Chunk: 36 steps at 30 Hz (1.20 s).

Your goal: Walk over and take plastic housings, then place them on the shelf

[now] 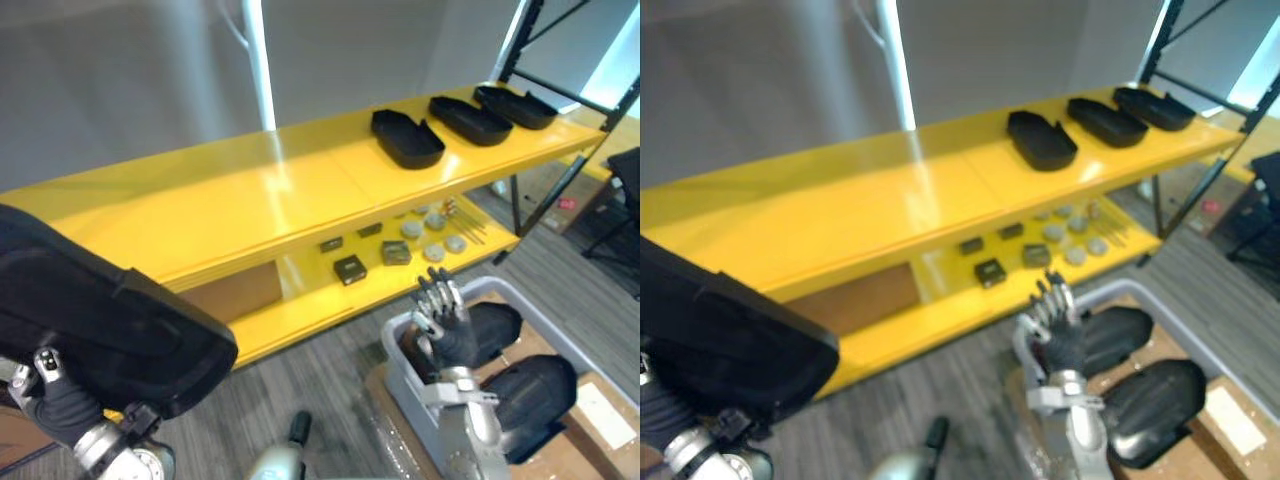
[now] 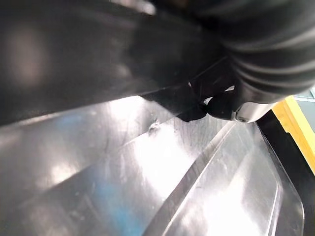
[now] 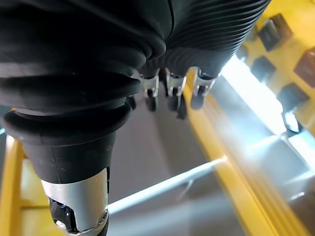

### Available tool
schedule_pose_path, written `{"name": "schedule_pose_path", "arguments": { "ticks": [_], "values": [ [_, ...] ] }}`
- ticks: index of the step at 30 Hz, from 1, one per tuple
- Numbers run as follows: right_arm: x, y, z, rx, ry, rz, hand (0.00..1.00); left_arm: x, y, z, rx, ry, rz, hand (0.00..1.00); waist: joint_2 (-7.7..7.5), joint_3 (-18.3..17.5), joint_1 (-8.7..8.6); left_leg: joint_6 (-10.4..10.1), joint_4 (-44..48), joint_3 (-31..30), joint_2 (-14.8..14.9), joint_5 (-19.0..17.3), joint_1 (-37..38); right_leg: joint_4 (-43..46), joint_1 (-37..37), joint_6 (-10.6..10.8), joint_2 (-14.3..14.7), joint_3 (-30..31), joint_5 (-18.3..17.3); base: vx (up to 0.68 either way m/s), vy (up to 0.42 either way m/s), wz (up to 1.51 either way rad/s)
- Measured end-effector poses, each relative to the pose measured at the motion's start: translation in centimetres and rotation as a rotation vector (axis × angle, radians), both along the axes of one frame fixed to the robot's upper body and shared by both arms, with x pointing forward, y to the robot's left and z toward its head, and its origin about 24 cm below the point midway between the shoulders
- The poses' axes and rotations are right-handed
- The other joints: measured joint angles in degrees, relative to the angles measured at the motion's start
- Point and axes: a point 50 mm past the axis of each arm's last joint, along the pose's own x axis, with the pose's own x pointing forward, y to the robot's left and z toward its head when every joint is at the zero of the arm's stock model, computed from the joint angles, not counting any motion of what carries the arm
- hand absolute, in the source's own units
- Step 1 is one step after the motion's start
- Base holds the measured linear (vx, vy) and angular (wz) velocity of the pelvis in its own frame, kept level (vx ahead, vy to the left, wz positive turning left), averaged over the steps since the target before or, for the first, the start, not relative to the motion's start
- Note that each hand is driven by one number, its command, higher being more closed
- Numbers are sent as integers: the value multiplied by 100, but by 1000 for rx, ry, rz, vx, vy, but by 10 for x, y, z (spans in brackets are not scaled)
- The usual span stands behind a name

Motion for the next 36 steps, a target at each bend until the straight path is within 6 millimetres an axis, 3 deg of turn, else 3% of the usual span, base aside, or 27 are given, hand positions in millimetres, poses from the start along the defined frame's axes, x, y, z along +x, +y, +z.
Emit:
{"name": "schedule_pose_path", "arguments": {
  "ticks": [2, 3, 4, 5, 6, 8, 11, 13, 15, 16, 18, 22, 24, 26, 27, 28, 31, 33, 36],
  "values": [
    [0, -3, 4, -15, -24, -1, 0, 0, 0, 0, 0, -4, 3, 100, 33, 3, 0, -68, 31, 110, -55, -74, -100, -266, 78, -83, -24, -65, -151, -67, -30, 4],
    [1, -3, 10, -20, -51, -1, 0, 4, 0, 3, 5, -26, 2, 100, -207, -6, 10, -45, 115, 367, -120, -248, -259, -688, 140, -163, -226, -223, -352, -36, -9, 15],
    [3, -3, 13, -18, -69, -1, 0, 6, 1, 5, 6, -37, 5, 100, -268, 28, 9, 173, 460, 512, -176, -382, -465, -804, 154, 18, -321, -332, -455, -48, 3, 28],
    [5, -6, 15, -31, -78, -11, 0, 7, 0, 5, -2, -42, 5, 100, -132, 119, 0, 515, 1534, 605, -104, -647, -784, -694, 149, -1, -308, -439, -435, -20, 32, 22],
    [5, -9, 15, -36, -80, -23, 0, 3, 2, 7, 11, -44, 21, 100, 13, 80, 23, 218, 1945, 673, -68, -1180, -838, -627, 195, -26, -241, -413, -459, 5, 45, 23],
    [6, -9, 16, -28, -83, -32, 0, 0, 5, 9, 22, -46, 38, 100, -61, 29, 33, 176, 1835, 664, -203, -1233, -798, -477, 171, -25, -322, -421, -416, 87, 89, 21],
    [8, -11, 17, -21, -83, -55, 0, 0, 6, 12, 32, -54, 41, 100, -70, 23, 83, 210, 1483, 565, -217, -1209, -620, 462, -273, -393, -424, -148, -62, 101, 114, 30],
    [9, -12, 18, -34, -86, -69, 0, -1, 7, 13, 35, -58, 46, 100, -198, 49, 144, 220, 1186, 560, -241, -1202, -393, 1031, -524, -396, -524, 65, 329, 126, 100, 25],
    [12, -12, 22, -55, -99, -78, 0, -4, 11, 14, 45, -53, 67, 100, -304, 47, 157, 288, 843, 542, -255, -1160, -80, 2074, -1045, -380, -645, 415, 1057, 205, 88, 9],
    [13, -11, 23, -61, -104, -81, 0, -4, 11, 14, 47, -54, 69, 100, -300, 47, 149, 338, 774, 535, -249, -1129, -2, 2359, -1192, -350, -692, 494, 1048, 201, 63, -5],
    [13, -17, 24, -92, -110, -107, 0, 0, 10, 16, 45, -74, 61, 100, -254, 44, 123, 425, 729, 470, -171, -1149, 248, 2595, -1488, -307, -759, 477, 348, 177, 51, 3],
    [9, -37, 25, -120, -110, -186, 0, 11, 3, 19, 29, -116, 16, 100, -126, 47, -205, 350, 685, 79, 106, -1219, 370, 1359, -1763, -227, -571, 473, 180, 112, -33, 38],
    [6, -46, 26, -142, -110, -214, 0, 14, 1, 20, 25, -127, 0, 100, -129, 45, -218, 239, 678, -9, 227, -1291, 445, 577, -1722, -121, -506, 581, 294, 93, -157, 20],
    [5, -51, 33, -155, -139, -228, 0, 16, 0, 21, 28, -130, -11, 100, -187, 11, -240, 165, 682, -48, 223, -1331, 433, -6, -1619, -188, -464, 651, 522, 65, -203, 28],
    [4, -52, 40, -158, -170, -234, 0, 17, 0, 22, 36, -131, -20, 100, -348, -52, -249, 64, 679, -23, 122, -1354, 424, -460, -1484, -179, -524, 661, 682, 117, -396, 46],
    [4, -55, 45, -168, -189, -240, 0, 18, 1, 21, 40, -126, -24, 100, -508, -112, -247, -28, 698, -13, 31, -1362, 448, -728, -1336, 358, -632, 644, 897, 128, -395, 44],
    [3, -66, 48, -198, -195, -258, 0, 21, -7, 18, 20, -115, -68, 100, -231, -234, -196, -179, 770, 73, 372, -1386, 511, -912, -1106, 257, -364, 416, 954, 136, -257, 23],
    [7, -67, 55, -193, -231, -234, 0, 21, -9, 26, 58, -138, -70, 100, -32, -347, -171, -263, 679, 75, 549, -1408, 544, -1123, -941, 237, -154, 325, 1047, 170, -171, 1],
    [15, -60, 63, -151, -295, -137, 0, 23, -10, 33, 83, -161, -74, 100, -46, -362, -165, -356, 404, 104, 644, -1345, 732, -1302, -839, 224, -63, 322, 1098, 107, -94, -5]
  ]
}}
